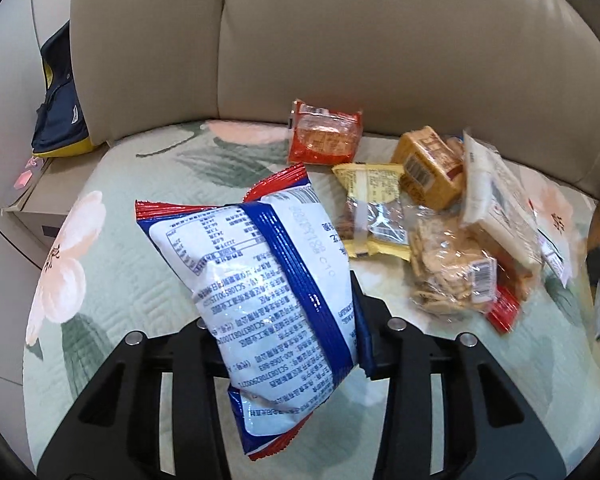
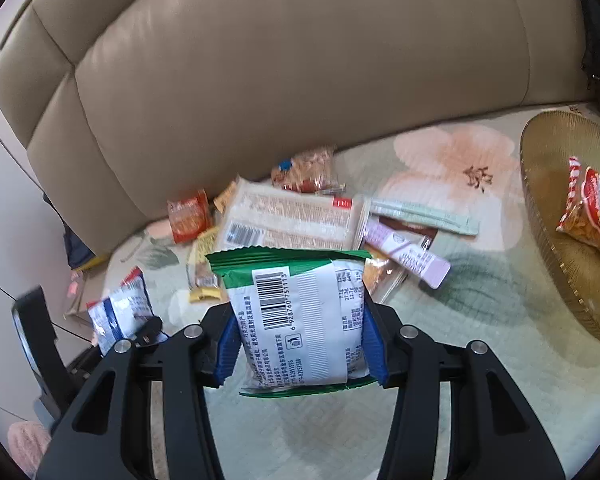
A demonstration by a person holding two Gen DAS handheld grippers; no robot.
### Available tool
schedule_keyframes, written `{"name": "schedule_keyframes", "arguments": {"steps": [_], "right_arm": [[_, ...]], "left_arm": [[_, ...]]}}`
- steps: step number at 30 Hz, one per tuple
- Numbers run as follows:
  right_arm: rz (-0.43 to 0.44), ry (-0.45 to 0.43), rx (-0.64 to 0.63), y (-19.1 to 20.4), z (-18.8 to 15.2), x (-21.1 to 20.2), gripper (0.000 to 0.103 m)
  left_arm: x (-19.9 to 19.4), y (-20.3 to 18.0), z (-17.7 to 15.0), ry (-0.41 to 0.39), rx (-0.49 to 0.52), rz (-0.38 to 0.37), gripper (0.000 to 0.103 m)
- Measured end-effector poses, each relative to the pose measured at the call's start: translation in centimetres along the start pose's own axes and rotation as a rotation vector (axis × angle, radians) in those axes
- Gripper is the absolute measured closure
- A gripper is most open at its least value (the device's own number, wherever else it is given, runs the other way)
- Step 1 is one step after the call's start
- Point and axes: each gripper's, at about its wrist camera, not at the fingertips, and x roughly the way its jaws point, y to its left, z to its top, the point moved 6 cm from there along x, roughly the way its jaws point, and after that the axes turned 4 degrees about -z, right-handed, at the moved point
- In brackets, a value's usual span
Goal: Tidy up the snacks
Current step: 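Carry both bags over the gold bowl and open both tools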
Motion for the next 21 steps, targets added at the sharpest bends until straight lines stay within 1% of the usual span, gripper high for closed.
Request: {"name": "schedule_keyframes", "arguments": {"steps": [4,7,11,14,17,19,21], "right_arm": [[0.016,-0.016,0.01,-0.4,0.7,-1.1,0.053],[0.055,-0.022,0.029,-0.8,1.3,-1.9,0.053],[0.094,-0.03,0.033,-1.1,2.6,-3.5,0.053],[0.07,-0.063,-0.013,-1.5,4.4,-5.8,0.053],[0.023,-0.105,-0.073,-2.5,6.7,-8.6,0.053],[-0.051,-0.145,-0.103,-4.2,7.9,-10.5,0.053],[-0.123,-0.168,-0.083,-6.8,8.2,-11.6,0.053]], "left_arm": [[-0.7,-0.2,0.2,-0.004,0.03,0.019,0.062],[-1.5,-0.6,0.6,-0.003,0.039,0.013,0.062],[-2.9,-1.3,1.6,-0.025,0.029,-0.002,0.062],[-4.3,-2.6,3.1,-0.036,0.009,-0.058,0.062],[-5.6,-4.2,4.7,-0.06,0.027,-0.078,0.062],[-6.2,-5.8,6.2,-0.075,0.043,-0.098,0.062],[-7.0,-8.0,7.6,-0.086,0.053,-0.138,0.062]]}}
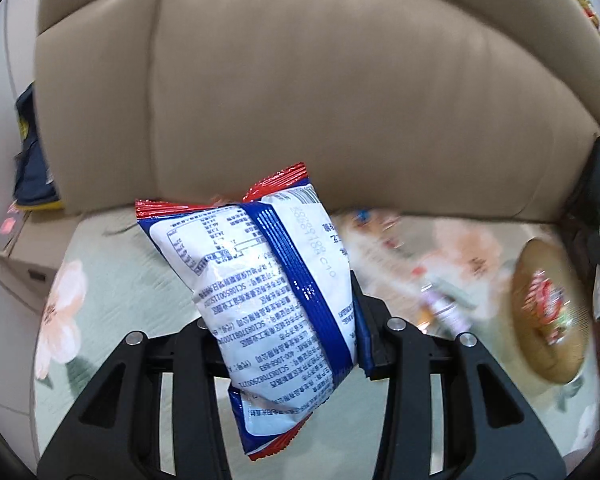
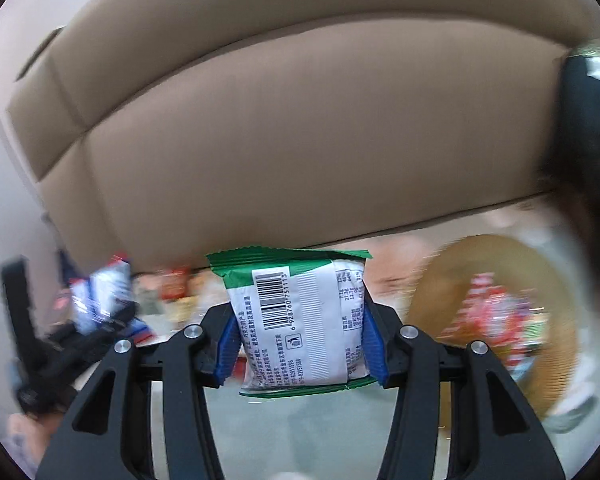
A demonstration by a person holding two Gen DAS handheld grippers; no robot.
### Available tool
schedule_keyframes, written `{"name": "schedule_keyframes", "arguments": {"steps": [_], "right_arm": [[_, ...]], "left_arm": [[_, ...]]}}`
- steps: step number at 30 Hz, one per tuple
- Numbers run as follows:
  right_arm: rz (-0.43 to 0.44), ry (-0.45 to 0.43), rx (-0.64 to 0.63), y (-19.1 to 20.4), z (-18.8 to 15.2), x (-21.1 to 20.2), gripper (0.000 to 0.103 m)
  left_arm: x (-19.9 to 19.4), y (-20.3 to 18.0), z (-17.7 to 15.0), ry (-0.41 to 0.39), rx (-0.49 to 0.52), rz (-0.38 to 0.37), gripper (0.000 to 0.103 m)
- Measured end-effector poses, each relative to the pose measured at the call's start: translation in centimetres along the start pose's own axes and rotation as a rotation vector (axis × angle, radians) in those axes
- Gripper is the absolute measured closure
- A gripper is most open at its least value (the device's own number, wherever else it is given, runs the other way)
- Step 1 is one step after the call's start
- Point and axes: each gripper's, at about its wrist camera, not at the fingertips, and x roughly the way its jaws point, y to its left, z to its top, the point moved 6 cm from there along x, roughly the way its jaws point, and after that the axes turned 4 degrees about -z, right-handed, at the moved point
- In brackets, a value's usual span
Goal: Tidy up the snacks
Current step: 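Carry both bags over the gold bowl and open both tools, then move both open tools back toward the remaining snacks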
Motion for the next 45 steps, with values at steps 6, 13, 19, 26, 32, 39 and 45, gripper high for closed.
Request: {"name": "schedule_keyframes", "arguments": {"steps": [6,13,19,26,32,39,45], "right_arm": [[-0.097,0.016,0.16,-7.7,-2.0,0.4,0.053],[-0.176,0.003,0.3,-13.0,-2.8,-0.3,0.053],[-0.264,0.053,0.373,-16.7,-4.3,1.2,0.052],[-0.283,0.27,0.62,-21.2,-8.4,6.5,0.008],[-0.263,0.231,0.55,-19.0,-6.9,7.4,0.005],[-0.13,0.119,0.561,-16.2,-5.0,7.4,0.005],[-0.025,0.084,0.444,-11.4,-2.9,7.8,0.005]], "left_arm": [[0.4,-8.1,2.2,-0.017,0.092,-0.118,0.062],[1.8,-19.4,1.0,0.031,0.237,-0.286,0.062],[4.0,-26.9,-1.1,0.087,0.355,-0.384,0.061],[8.8,-27.3,-3.1,0.232,0.341,-0.295,0.003],[10.4,-23.6,-4.1,0.271,0.317,-0.262,0.003],[9.6,-19.3,-3.4,0.268,0.366,-0.221,0.003],[8.0,-12.2,-4.0,0.223,0.383,-0.144,0.003]]}}
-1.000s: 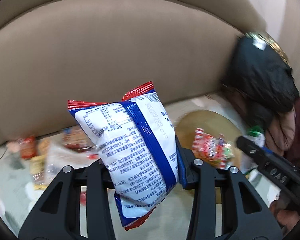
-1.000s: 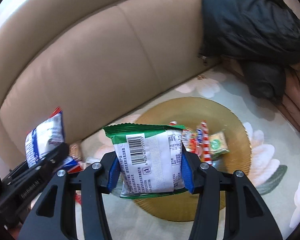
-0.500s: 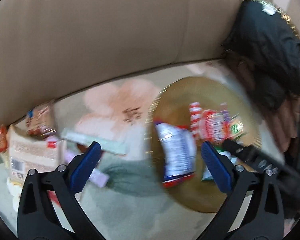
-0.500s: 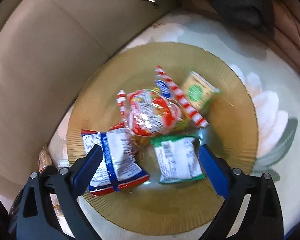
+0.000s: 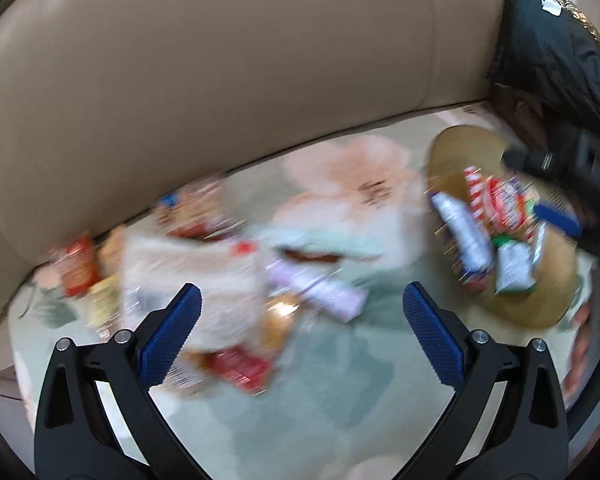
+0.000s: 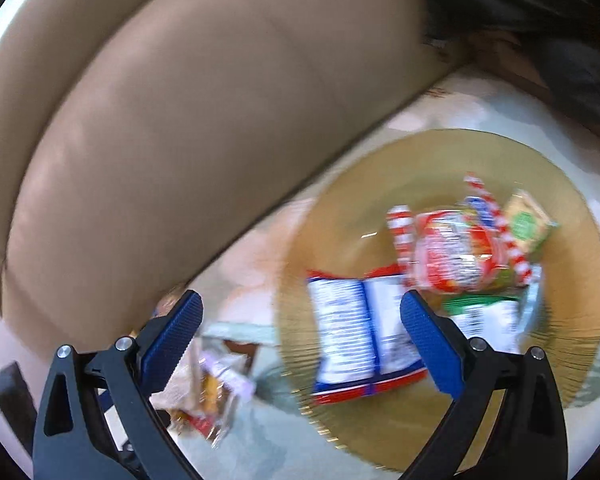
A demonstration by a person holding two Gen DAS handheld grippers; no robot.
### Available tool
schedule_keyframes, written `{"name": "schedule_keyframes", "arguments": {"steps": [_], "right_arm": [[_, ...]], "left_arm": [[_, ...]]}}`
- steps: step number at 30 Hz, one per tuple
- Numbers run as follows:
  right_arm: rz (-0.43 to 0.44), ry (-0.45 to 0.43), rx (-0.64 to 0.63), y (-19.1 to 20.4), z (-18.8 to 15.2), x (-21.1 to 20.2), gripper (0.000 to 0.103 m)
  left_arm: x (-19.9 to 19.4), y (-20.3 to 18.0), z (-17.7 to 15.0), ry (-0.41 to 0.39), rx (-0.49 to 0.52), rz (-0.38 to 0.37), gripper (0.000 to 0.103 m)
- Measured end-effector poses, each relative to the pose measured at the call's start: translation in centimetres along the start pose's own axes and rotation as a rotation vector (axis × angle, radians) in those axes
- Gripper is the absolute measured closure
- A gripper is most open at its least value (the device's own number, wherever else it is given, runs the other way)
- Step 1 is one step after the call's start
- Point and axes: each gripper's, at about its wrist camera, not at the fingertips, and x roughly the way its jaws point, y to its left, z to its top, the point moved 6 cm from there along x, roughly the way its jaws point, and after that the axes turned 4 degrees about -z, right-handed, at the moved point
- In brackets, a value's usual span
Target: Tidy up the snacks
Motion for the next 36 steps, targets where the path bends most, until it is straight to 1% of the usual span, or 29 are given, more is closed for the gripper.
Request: {"name": "schedule_keyframes", "arguments": {"steps": [2,4,6,8,9,10,12,14,16,18,21,23,25,27,28,32,36], "right_arm": [[0.01,-0.004,-0.076,2.1,-0.5,-0.1,0.005],[0.004,-0.012,-0.159,4.1,-1.1,-0.1,0.005],[-0.007,-0.014,-0.233,6.0,-2.2,-0.4,0.005],[-0.042,-0.008,-0.314,7.5,-3.4,0.4,0.005],[-0.05,0.003,-0.342,7.8,-4.0,0.9,0.005],[-0.049,0.025,-0.369,8.5,-4.7,1.3,0.005],[-0.049,0.049,-0.408,9.5,-5.7,2.1,0.005],[-0.082,0.052,-0.458,9.9,-6.6,2.7,0.005],[-0.112,0.062,-0.507,10.2,-7.2,3.2,0.005],[-0.105,0.081,-0.517,10.3,-7.7,3.8,0.005],[-0.091,0.108,-0.488,10.1,-7.8,4.6,0.005],[-0.097,0.114,-0.486,10.1,-7.9,5.0,0.005],[-0.096,0.127,-0.496,10.3,-8.4,5.7,0.005],[-0.095,0.147,-0.504,10.7,-8.9,6.2,0.005],[-0.093,0.155,-0.507,10.8,-9.2,6.3,0.005],[-0.066,0.208,-0.542,11.9,-10.9,7.4,0.005],[-0.043,0.274,-0.624,13.7,-13.7,8.6,0.005]], "left_arm": [[-0.4,2.5,-2.1,0.003,-0.015,0.021,0.003],[-0.5,6.0,-4.5,0.029,-0.049,0.04,0.003],[-0.8,8.8,-5.7,0.043,-0.085,0.055,0.003],[-1.2,12.2,-5.6,0.043,-0.148,0.083,0.003],[-1.4,13.3,-5.4,0.033,-0.18,0.084,0.003],[-1.7,14.7,-4.8,0.015,-0.229,0.07,0.003],[-2.0,16.5,-3.8,-0.008,-0.279,0.064,0.003],[-2.1,18.0,-3.2,-0.015,-0.3,0.068,0.003],[-2.1,18.7,-3.3,-0.032,-0.305,0.067,0.003],[-1.5,19.2,-4.0,-0.041,-0.319,0.077,0.003],[0.0,20.0,-5.2,-0.006,-0.342,0.079,0.003],[0.9,20.5,-5.9,0.024,-0.362,0.082,0.003],[1.8,21.0,-6.4,0.044,-0.416,0.045,0.003],[2.2,21.5,-6.5,0.037,-0.478,0.005,0.003],[2.3,21.8,-6.4,0.028,-0.493,0.001,0.003],[2.2,22.7,-6.2,0.012,-0.504,0.034,0.003],[2.4,24.3,-6.7,0.011,-0.586,0.013,0.003]]}}
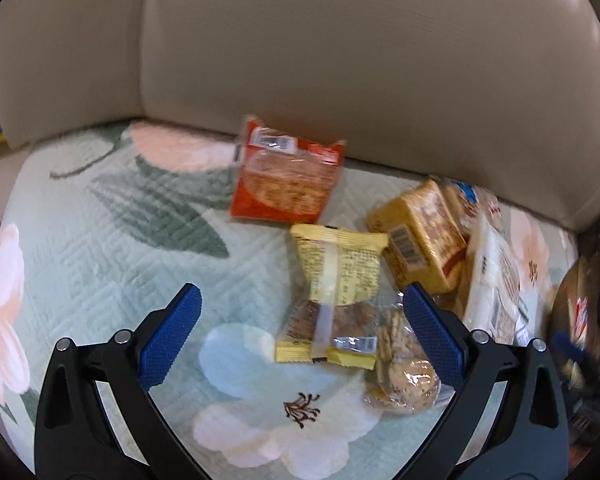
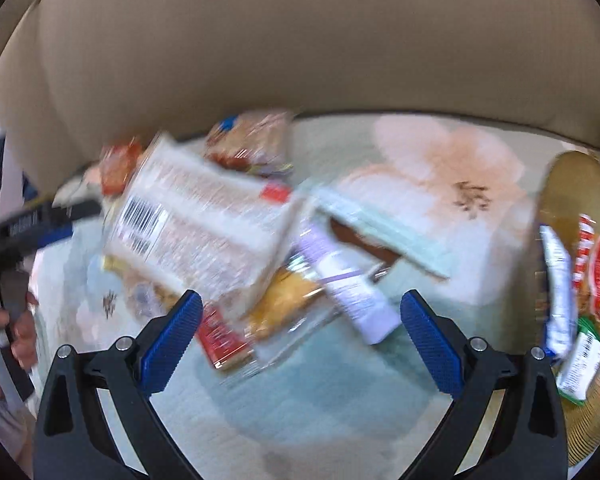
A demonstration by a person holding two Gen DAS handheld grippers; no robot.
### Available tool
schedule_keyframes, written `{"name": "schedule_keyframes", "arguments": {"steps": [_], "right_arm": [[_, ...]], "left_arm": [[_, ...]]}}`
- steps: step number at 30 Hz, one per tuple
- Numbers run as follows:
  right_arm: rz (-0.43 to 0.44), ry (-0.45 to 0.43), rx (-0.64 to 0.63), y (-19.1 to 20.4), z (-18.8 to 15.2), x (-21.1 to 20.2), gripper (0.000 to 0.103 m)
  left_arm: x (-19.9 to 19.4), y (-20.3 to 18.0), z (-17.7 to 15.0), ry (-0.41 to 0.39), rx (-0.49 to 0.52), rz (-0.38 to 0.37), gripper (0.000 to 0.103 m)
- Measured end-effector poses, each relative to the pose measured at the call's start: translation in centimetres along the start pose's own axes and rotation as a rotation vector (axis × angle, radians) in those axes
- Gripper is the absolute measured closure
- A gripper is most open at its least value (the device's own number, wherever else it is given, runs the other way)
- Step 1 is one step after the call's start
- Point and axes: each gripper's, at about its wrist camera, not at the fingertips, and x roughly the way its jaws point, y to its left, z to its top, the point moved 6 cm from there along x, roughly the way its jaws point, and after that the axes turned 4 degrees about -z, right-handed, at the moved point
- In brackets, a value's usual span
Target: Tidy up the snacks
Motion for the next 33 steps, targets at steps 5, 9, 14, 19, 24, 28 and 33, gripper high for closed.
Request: {"name": "schedule_keyframes", "arguments": {"steps": [5,9,14,19,24,28,33], "right_arm": [[0.014,0.079,-0.11,3.3,-1.6,2.3,0.005],[0.008,0.089,-0.174,5.1,-2.1,2.9,0.005],[-0.019,0.011,-0.212,6.0,-1.0,1.7,0.005],[-0.069,-0.048,-0.312,6.1,1.0,1.1,0.005],[-0.084,-0.027,-0.399,6.1,2.6,2.8,0.005],[-0.046,-0.023,-0.383,6.0,3.8,4.4,0.005],[0.019,-0.042,-0.295,5.0,4.1,5.1,0.005]], "left_arm": [[0.5,1.7,0.1,0.027,-0.092,-0.027,0.003],[1.1,1.3,-0.4,0.067,-0.085,-0.052,0.003],[2.1,0.4,-1.3,0.128,-0.011,-0.053,0.003],[3.1,0.1,-2.0,0.164,0.017,-0.031,0.003],[3.7,-0.1,-2.5,0.159,0.02,-0.026,0.003],[3.7,0.2,-2.5,0.138,0.037,-0.013,0.003],[3.9,-0.3,-2.3,0.07,0.082,0.024,0.003]]}}
